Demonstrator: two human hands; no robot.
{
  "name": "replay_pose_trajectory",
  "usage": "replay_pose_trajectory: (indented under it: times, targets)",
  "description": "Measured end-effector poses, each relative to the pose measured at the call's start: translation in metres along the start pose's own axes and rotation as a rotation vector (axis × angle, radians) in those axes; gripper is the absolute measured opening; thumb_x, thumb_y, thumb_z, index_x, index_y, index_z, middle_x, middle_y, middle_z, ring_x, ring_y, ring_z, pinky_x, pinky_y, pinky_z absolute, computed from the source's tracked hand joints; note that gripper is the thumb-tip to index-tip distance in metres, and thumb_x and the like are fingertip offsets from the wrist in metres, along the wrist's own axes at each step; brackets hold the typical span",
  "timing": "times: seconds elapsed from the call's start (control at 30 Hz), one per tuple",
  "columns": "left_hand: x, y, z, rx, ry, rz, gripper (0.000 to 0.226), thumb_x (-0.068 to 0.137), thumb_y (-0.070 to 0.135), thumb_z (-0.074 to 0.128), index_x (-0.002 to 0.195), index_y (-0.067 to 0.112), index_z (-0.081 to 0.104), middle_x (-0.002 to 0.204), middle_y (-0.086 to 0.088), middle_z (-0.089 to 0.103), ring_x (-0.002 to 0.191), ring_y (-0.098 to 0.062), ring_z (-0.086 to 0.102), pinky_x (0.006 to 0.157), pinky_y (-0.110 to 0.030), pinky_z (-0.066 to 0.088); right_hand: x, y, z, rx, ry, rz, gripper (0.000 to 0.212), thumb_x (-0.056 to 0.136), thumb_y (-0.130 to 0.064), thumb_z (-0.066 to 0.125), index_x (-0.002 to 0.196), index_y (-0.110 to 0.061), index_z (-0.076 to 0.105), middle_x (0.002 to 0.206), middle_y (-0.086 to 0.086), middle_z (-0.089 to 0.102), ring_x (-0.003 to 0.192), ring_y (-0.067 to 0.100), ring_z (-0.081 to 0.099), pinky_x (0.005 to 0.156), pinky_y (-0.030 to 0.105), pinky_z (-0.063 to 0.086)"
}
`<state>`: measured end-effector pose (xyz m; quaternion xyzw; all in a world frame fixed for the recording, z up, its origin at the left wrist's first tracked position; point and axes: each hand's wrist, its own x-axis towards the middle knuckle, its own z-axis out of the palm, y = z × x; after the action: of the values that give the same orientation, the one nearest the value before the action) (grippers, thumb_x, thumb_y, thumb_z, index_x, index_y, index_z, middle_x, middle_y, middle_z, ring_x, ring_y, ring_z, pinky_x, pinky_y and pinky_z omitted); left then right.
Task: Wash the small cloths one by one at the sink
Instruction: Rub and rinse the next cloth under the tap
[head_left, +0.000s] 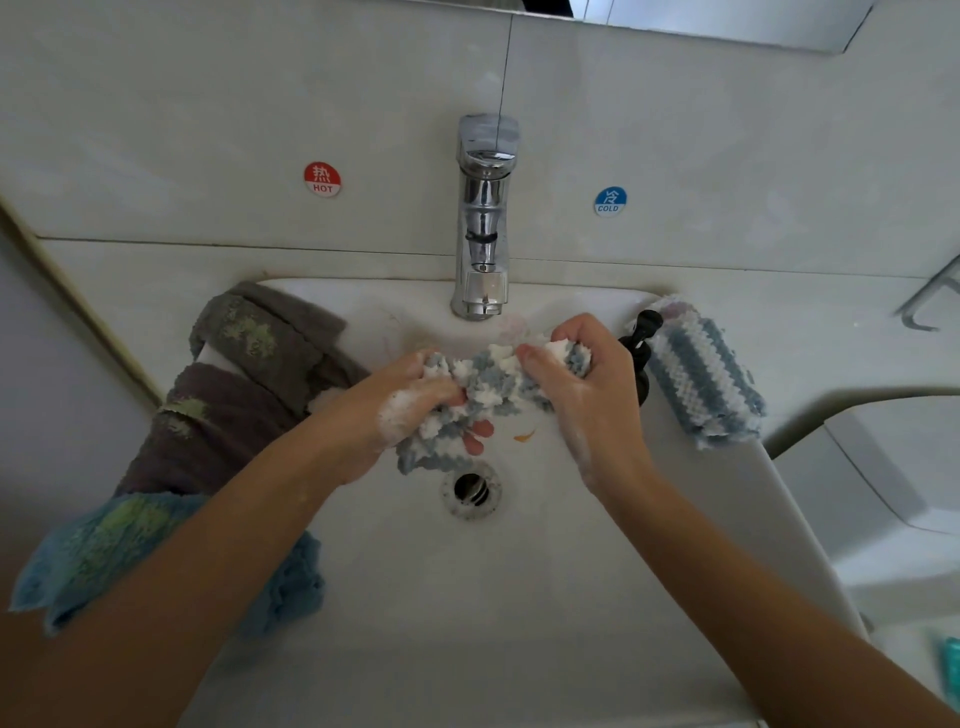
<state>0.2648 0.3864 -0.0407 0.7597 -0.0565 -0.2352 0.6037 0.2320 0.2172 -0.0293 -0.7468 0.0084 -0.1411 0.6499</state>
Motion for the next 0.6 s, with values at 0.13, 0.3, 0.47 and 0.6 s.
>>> replay_pose_trajectory:
  times: [0.13,0.3,0.47,0.6]
  targets:
    - [0.0,0.006,0.01,-0.103,0.101,0.048,0.016,0.092,-0.001,0.053,0.095,0.014,0.049,0.071,-0.01,0.06,0.057,-0.017,0.052,0.052,-0.029,0.037,0.001,0.0,-0.001,0.021,0.061,0.032,0.03,0.089,-0.007,0.068,0.072,-0.014,0.044,0.059,-0.005,0.044,0.05,0.009,0.035,0.045,0.016,0.03]
    - [-0.004,0.006,0.028,0.096,0.306,0.251,0.011,0.095,0.034,0.057,0.087,0.029,0.051,0.069,0.012,0.057,0.062,-0.005,0.054,0.061,-0.027,0.043,0.001,0.003,0.002,0.12,0.079,0.118,0.034,0.095,-0.015,0.06,0.065,-0.013,0.043,0.055,-0.008,0.043,0.048,0.005,0.038,0.046,0.015,0.032]
    - [-0.011,0.004,0.054,0.239,0.463,0.379,0.039,0.097,0.049,0.039,0.077,0.019,0.054,0.064,0.012,0.06,0.059,-0.002,0.054,0.056,-0.019,0.037,-0.003,0.001,0.02,0.301,0.039,0.22,0.041,0.098,-0.035,0.057,0.065,-0.01,0.061,0.066,0.011,0.055,0.068,0.026,0.056,0.073,0.04,0.05]
    - [-0.007,0.006,0.065,0.096,0.556,0.406,0.033,0.101,0.031,0.043,0.071,0.02,0.049,0.057,0.016,0.052,0.051,0.002,0.047,0.052,-0.011,0.037,-0.017,-0.007,0.032,0.338,0.095,0.224,0.042,0.099,-0.026,0.055,0.06,-0.015,0.067,0.067,0.021,0.065,0.072,0.047,0.064,0.069,0.052,0.054]
